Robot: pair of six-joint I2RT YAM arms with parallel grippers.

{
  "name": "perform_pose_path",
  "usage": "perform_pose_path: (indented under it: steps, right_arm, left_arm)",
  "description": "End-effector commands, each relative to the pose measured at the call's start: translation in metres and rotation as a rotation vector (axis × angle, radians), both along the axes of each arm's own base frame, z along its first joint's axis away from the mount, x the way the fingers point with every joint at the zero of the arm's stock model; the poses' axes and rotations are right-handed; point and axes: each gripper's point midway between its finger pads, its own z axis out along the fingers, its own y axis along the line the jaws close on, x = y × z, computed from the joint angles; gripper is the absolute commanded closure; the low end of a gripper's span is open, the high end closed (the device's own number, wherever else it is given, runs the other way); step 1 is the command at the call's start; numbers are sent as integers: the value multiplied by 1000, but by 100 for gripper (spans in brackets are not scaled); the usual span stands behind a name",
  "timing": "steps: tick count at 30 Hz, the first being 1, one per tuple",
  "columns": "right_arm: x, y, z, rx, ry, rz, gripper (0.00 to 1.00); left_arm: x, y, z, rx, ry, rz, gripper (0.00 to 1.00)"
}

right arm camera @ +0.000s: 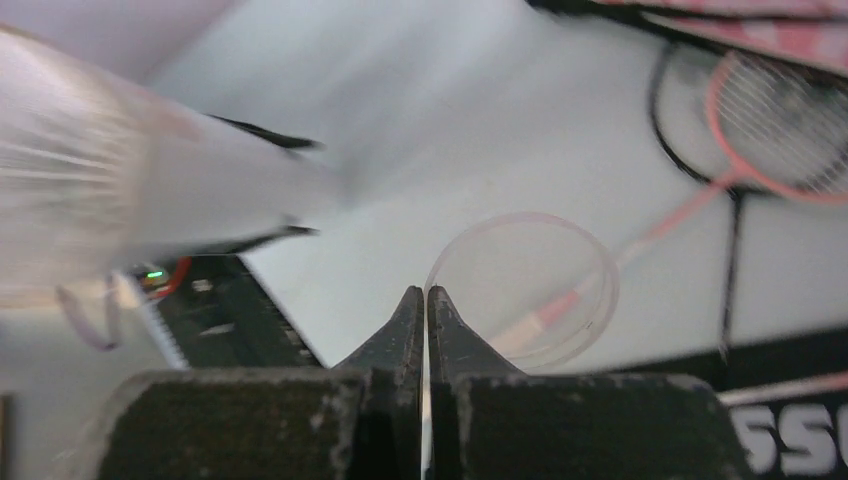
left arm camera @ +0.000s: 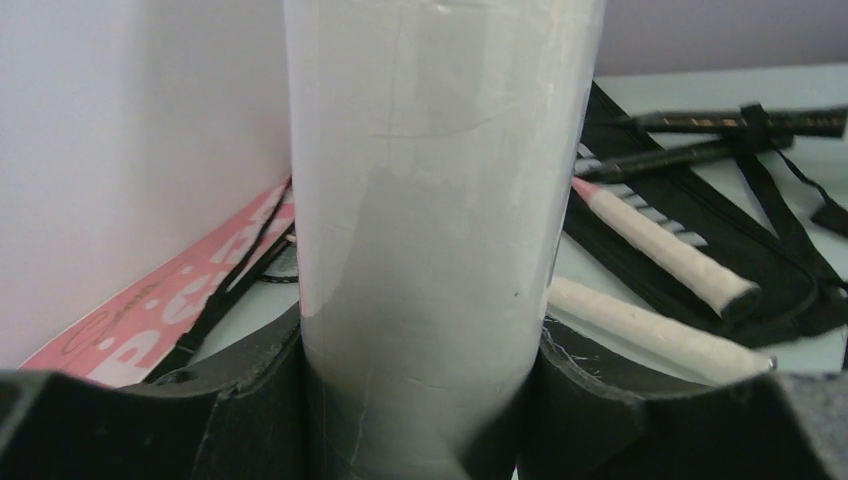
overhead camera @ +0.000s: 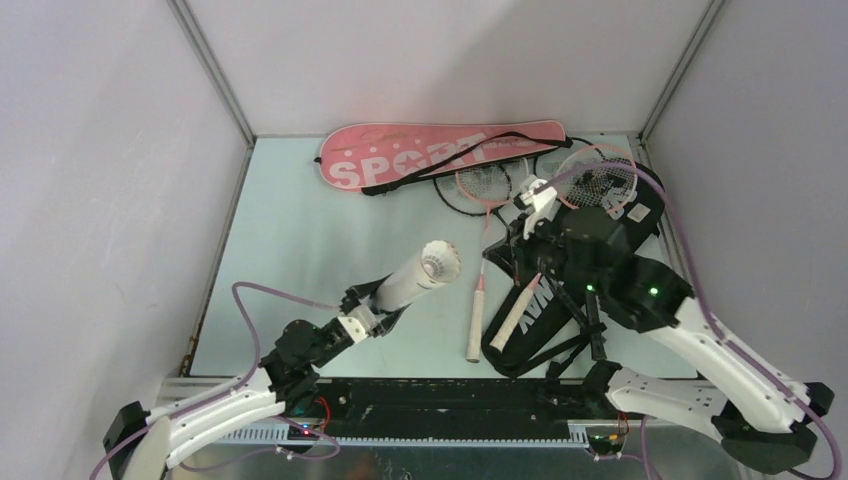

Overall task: Pack up the badminton gear
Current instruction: Close the lid on the shuttle tube.

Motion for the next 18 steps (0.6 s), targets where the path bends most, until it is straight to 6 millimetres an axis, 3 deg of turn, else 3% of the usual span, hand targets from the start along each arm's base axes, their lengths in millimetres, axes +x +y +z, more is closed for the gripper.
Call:
perform_pose_path:
  steps: [1,8,18]
  right_arm:
    - [-54,13,58,117,-28,218,100]
    - [-93,22,109,178,-50,380,100]
    - [-108,55,116,147,20,515,100]
  left_arm:
    - [-11,-10,15,16,-115,-77,91]
    - [-7,-13,10,33,-94,-72,91]
    - [-6,-11,12,19,-83,-62,90]
